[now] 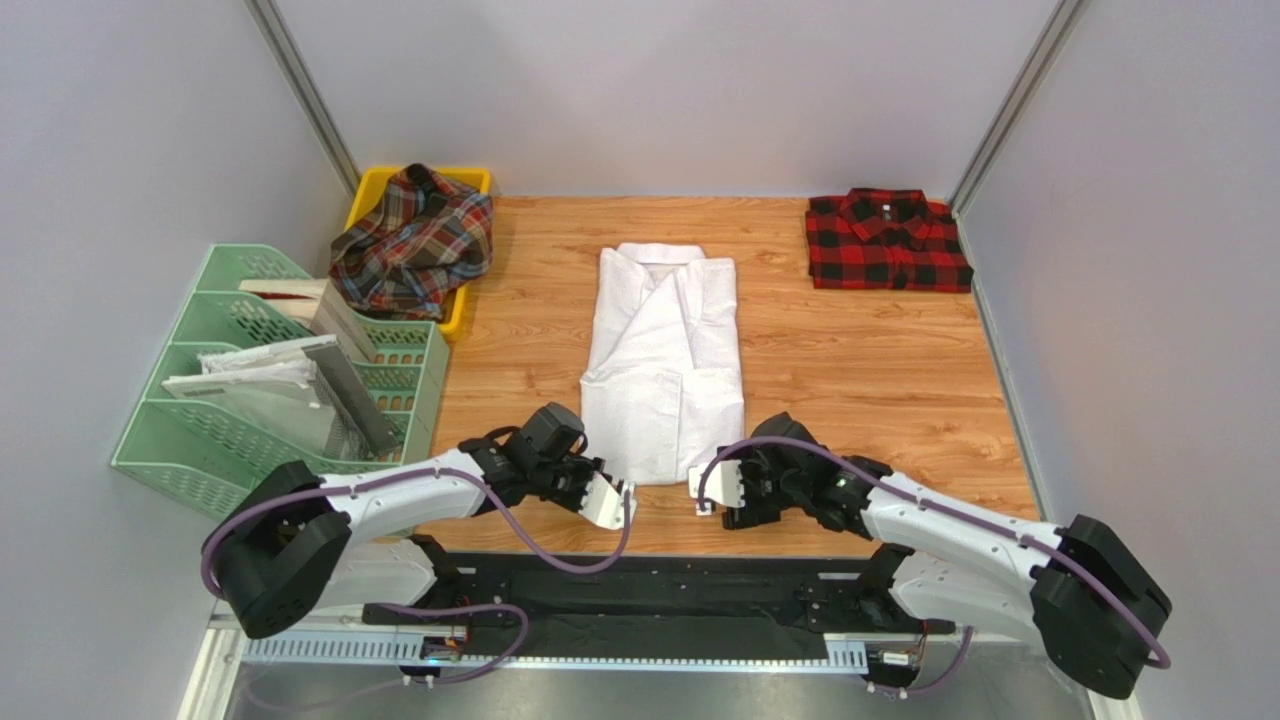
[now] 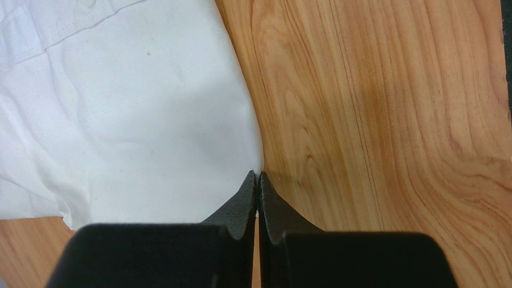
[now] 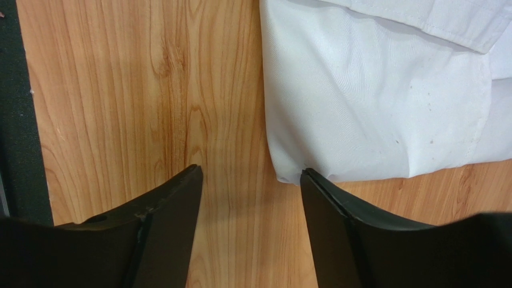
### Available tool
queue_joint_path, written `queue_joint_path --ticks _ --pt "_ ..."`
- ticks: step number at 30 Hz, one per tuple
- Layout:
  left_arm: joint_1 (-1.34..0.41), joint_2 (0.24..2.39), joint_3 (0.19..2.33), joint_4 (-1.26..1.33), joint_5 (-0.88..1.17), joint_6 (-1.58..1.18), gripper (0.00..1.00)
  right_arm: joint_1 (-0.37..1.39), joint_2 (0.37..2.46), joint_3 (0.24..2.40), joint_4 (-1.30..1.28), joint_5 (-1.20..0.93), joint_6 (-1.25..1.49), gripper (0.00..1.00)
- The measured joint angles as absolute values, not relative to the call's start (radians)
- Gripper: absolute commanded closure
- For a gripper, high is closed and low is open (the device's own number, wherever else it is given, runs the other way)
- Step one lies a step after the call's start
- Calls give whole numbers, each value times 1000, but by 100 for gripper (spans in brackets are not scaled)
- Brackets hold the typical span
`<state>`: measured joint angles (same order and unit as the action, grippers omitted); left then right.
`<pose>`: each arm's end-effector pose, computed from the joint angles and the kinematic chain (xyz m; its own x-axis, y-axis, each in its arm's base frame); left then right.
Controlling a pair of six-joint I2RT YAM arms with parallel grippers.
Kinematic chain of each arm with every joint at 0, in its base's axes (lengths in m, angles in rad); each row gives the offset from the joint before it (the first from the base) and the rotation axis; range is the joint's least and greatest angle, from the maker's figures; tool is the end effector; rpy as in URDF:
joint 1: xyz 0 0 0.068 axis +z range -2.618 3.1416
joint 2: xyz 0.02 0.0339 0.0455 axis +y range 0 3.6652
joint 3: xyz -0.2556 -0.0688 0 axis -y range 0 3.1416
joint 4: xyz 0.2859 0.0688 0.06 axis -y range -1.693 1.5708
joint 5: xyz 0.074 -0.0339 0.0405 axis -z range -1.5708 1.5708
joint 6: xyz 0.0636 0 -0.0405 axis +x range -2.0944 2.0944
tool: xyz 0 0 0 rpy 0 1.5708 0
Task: Fold and stack the long sleeve shirts
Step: Fold the shirt
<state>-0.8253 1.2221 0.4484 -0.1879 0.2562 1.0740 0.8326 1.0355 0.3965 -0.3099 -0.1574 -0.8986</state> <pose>0.1623 -0.1995 0.0857 0.4462 0.7704 -0.4554 0.8747 -0.2678 0.4040 0.1505 0.1802 0.0998 0.2791 -0.8416 -0.4625 -0.9212 -0.0986 -0.3765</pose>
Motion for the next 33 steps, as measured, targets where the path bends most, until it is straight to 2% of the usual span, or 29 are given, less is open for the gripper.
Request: queue_joint_path --ticks 3,11,17,24,29,33 --pt "-825 1221 448 -190 256 1072 100 833 1012 397 -327 -159 -903 34" --pt "-825 1221 448 -191 256 1073 100 833 1004 418 -369 -182 -914 43" --pt "-825 1221 448 -192 256 1073 100 834 888 448 -429 -273 -936 41" --pt "-825 1221 451 -198 256 1072 100 820 1081 453 -394 -274 -955 39" --pt "-825 1221 452 -202 256 1073 100 773 1173 462 -294 -278 -961 45" --pt "-825 1221 452 -202 257 1073 100 759 1171 457 -278 -291 -970 46"
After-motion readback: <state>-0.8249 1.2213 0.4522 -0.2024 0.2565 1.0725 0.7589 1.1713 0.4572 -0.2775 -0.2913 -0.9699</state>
